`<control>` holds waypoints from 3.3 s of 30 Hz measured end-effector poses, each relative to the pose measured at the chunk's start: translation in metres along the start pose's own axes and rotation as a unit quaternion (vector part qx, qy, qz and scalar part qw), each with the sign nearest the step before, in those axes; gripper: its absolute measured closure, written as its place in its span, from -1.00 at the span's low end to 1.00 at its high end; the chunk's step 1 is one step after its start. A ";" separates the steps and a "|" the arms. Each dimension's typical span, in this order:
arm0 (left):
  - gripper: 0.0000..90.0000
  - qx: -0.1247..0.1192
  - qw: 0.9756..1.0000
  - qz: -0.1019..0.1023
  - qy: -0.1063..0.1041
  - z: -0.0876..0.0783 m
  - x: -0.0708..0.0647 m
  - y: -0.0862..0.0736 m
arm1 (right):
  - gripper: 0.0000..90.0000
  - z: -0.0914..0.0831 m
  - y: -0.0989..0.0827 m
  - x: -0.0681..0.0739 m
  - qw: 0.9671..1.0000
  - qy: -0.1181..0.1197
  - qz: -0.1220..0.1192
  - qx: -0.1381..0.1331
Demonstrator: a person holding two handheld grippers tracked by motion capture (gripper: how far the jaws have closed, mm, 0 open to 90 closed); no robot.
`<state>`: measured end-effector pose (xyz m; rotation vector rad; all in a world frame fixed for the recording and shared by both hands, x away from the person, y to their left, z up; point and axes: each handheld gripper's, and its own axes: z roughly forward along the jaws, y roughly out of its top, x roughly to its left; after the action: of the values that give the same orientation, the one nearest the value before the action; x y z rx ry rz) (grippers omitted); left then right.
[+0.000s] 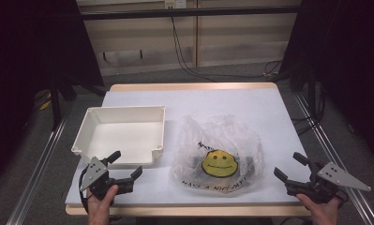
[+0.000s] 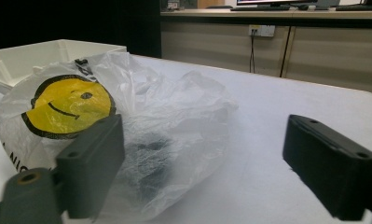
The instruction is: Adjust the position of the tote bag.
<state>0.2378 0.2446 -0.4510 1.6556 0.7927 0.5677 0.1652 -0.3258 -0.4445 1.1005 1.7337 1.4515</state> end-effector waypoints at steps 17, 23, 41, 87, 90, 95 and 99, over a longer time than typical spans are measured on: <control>-0.90 0.023 1.000 -0.009 -0.005 0.005 0.004 0.000 | -0.23 0.017 0.008 0.003 0.997 0.063 -0.006 0.049; -0.90 0.029 0.999 -0.017 -0.008 0.009 0.008 0.000 | -0.09 0.033 0.012 0.006 0.993 0.088 -0.009 0.079; -0.89 0.018 0.999 -0.051 -0.005 0.008 0.021 -0.001 | 0.04 0.090 0.046 0.006 0.980 0.149 -0.016 0.128; -0.89 0.041 0.999 -0.019 -0.012 -0.006 0.017 -0.004 | 0.12 0.287 0.079 0.004 0.926 0.222 -0.064 0.300; -0.89 0.040 0.999 -0.017 -0.014 -0.009 0.015 -0.004 | 0.07 0.294 0.073 0.008 0.919 0.216 -0.068 0.322; -0.89 0.041 0.999 -0.018 -0.019 -0.010 0.014 -0.004 | 0.01 0.305 0.056 0.006 0.907 0.210 -0.050 0.361; -0.89 0.040 0.999 -0.018 -0.020 -0.009 0.014 -0.003 | 0.03 0.309 0.049 0.005 0.902 0.213 -0.050 0.371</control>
<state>0.2395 0.2611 -0.4530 1.7169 0.8250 0.4818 0.4387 -0.1754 -0.4606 1.0608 2.7510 1.0138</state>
